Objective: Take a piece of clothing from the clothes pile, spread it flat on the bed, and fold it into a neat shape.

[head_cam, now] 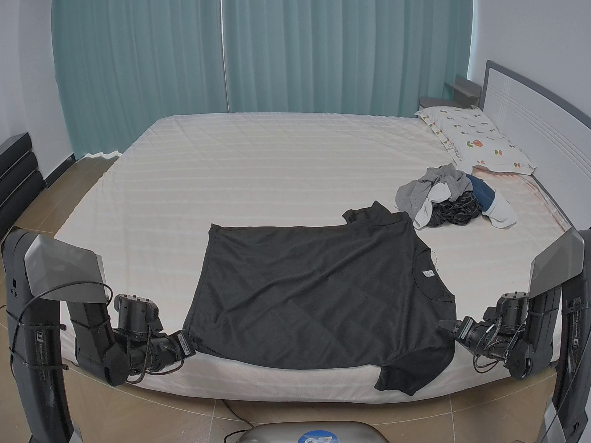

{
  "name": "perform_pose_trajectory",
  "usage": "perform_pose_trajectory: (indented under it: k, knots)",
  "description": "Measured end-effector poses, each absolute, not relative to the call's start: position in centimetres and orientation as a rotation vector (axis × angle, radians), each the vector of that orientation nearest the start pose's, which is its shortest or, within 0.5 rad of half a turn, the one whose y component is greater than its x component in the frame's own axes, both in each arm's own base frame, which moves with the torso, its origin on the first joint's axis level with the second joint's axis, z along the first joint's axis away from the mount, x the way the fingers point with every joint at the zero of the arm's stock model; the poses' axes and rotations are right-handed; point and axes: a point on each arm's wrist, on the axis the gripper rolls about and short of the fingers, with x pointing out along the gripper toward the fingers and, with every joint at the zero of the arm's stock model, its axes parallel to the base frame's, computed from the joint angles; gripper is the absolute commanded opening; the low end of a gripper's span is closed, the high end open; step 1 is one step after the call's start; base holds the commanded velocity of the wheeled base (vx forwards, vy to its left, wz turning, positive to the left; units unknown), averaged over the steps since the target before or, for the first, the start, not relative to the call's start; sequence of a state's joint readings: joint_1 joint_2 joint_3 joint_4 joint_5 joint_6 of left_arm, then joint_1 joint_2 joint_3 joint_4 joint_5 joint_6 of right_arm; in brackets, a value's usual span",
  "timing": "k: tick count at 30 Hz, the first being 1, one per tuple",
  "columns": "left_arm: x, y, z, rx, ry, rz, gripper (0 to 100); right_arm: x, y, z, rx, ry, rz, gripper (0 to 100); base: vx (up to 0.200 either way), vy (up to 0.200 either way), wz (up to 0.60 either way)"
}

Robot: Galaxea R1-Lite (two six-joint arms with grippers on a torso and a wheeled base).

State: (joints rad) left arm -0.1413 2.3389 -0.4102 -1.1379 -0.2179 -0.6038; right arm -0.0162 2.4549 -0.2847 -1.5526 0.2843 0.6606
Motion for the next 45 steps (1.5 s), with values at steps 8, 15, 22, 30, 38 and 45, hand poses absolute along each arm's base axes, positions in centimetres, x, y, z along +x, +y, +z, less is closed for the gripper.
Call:
perform_pose_trajectory:
  k: [8, 15, 22, 30, 38, 45]
  knots:
    - [28.6, -4.6, -4.7, -0.595, 0.874, -0.090, 0, 29.5, 0.1, -6.6, 0.669, 0.634, 0.027, 0, 0.000, 0.000, 0.00]
    - [28.5, -4.6, -4.7, -0.595, 0.875, -0.092, 0, 31.4, -0.3, -6.3, 0.663, 0.561, 0.038, 0, 0.000, 0.000, 0.00]
    - [28.5, -4.6, -4.7, -0.595, 0.875, -0.092, 0, 31.3, -0.5, -6.4, 0.658, 0.564, 0.035, 100, 0.000, 0.000, 0.00]
    - [28.5, -4.5, -4.7, -0.595, 0.876, -0.091, 0, 30.0, -1.0, -6.7, 0.601, 0.605, 0.019, 100, 0.000, 0.000, 0.00]
    - [28.5, -4.6, -4.7, -0.593, 0.872, -0.094, 0, 29.7, -1.1, -7.0, 0.597, 0.622, 0.017, 0, 0.000, 0.000, 0.00]
    - [28.6, -4.6, -4.6, -0.595, 0.849, -0.101, 0, 30.7, -1.0, -7.4, 0.587, 0.601, 0.041, 0, 0.000, 0.000, 0.00]
